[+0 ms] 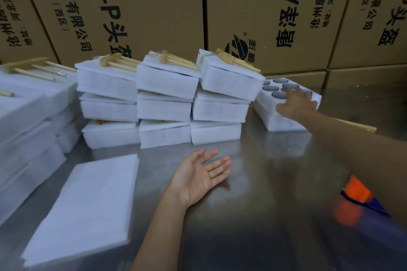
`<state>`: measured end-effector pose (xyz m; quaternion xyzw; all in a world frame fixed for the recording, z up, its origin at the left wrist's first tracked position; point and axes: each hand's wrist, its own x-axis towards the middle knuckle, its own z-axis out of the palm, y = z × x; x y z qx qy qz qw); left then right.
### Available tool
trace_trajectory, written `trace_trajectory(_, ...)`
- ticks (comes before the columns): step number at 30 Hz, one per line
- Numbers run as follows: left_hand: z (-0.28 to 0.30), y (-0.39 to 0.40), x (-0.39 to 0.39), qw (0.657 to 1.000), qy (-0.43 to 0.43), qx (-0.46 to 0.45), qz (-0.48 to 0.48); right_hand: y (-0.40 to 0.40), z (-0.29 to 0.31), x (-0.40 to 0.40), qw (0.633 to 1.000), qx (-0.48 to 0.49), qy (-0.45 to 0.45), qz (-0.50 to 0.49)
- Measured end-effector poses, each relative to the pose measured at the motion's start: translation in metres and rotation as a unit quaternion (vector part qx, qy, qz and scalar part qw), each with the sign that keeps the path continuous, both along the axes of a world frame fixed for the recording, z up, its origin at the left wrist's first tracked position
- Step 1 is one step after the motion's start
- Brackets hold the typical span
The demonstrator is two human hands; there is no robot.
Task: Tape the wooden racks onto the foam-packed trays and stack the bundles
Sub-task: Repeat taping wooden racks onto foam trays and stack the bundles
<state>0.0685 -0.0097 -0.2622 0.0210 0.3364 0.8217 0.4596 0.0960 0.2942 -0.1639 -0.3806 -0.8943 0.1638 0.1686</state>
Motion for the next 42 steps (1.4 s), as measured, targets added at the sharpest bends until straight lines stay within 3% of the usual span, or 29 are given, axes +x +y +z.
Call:
trace_trajectory(2,-0.001,0.0,-0.001,1.0,0.001,0.001,-0.002,0.015,-0.013,0.012,0.991,0.074,-0.107,0.029)
trace_trajectory(5,-0.001,0.0,-0.002,1.0,0.001,0.002,-0.002,0.028,-0.014,0.015,0.981,0.148,-0.12,0.039)
trace_trajectory(9,-0.001,0.0,-0.002,1.0,0.004,0.001,-0.004,0.039,-0.01,0.005,0.979,0.143,-0.142,0.025)
trace_trajectory(24,-0.001,-0.001,-0.001,1.0,0.019,-0.006,0.003,-0.015,-0.011,0.082,0.955,0.255,-0.07,0.136)
trace_trajectory(31,0.002,0.002,0.005,0.999,0.03,-0.017,0.021,-0.093,-0.009,0.16,0.939,0.187,-0.051,0.285)
trace_trajectory(36,0.005,0.012,0.011,0.984,0.124,-0.057,0.11,-0.151,-0.06,0.21,0.923,0.127,-0.042,0.361)
trace_trajectory(42,0.007,0.026,0.03,0.912,0.321,-0.188,0.175,-0.176,-0.063,0.212,0.902,0.128,-0.013,0.412)
